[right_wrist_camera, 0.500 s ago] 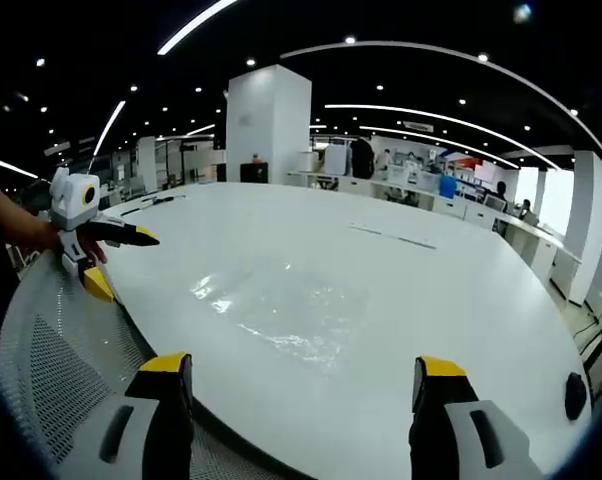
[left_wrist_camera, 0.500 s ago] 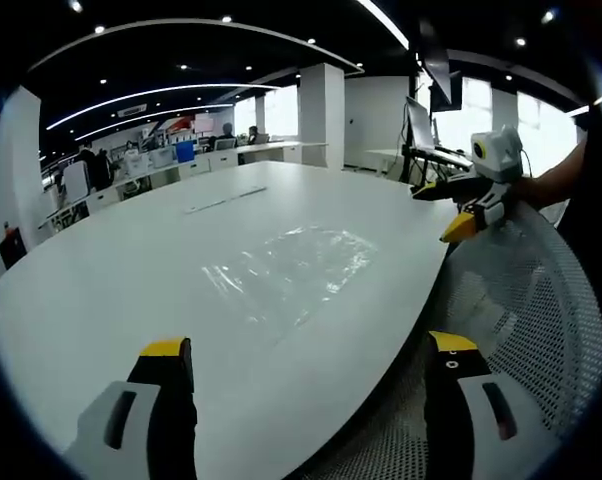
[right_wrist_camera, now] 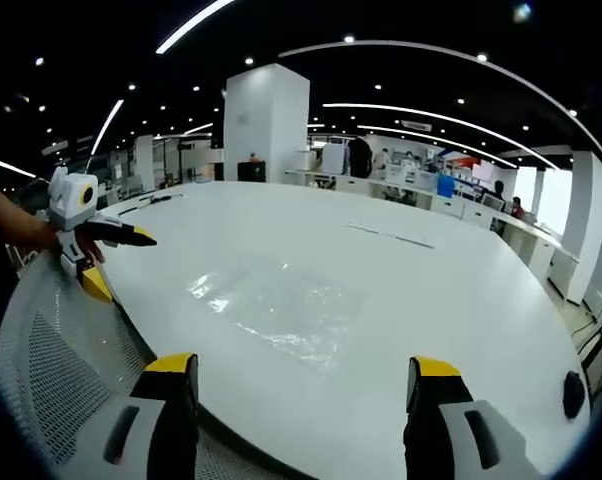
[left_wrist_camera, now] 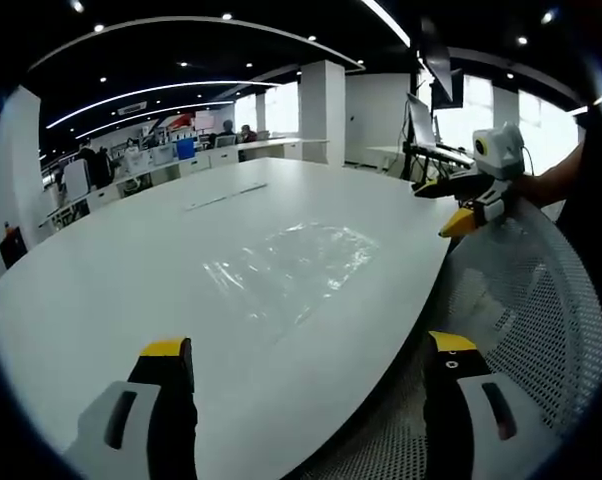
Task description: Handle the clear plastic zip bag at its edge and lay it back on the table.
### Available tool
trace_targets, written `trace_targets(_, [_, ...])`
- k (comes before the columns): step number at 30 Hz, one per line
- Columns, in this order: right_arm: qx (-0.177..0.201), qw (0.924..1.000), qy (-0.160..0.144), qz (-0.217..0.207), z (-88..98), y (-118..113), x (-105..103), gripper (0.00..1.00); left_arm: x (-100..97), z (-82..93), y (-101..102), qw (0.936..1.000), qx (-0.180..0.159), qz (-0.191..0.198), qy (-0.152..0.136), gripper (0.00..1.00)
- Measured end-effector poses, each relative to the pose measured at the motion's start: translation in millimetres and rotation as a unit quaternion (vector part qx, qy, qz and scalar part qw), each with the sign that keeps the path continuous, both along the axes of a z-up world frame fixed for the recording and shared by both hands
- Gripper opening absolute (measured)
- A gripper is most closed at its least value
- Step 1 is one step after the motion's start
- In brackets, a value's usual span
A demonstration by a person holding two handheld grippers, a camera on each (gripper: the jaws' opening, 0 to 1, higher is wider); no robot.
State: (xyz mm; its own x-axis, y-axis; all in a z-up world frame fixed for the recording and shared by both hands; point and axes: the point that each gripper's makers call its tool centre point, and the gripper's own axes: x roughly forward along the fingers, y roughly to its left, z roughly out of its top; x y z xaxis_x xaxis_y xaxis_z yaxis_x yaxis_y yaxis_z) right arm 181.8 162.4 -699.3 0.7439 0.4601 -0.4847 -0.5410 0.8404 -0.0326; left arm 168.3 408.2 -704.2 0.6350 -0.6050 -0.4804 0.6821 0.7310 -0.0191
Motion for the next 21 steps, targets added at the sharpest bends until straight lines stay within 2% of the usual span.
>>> trace_targets(21, [-0.004,0.9998,0.015,-0.011,1.4,-9.0,4.1,0.87,-0.9,3.0,-3.8,1.0000,-0.001,-0.004,-0.003,0.96])
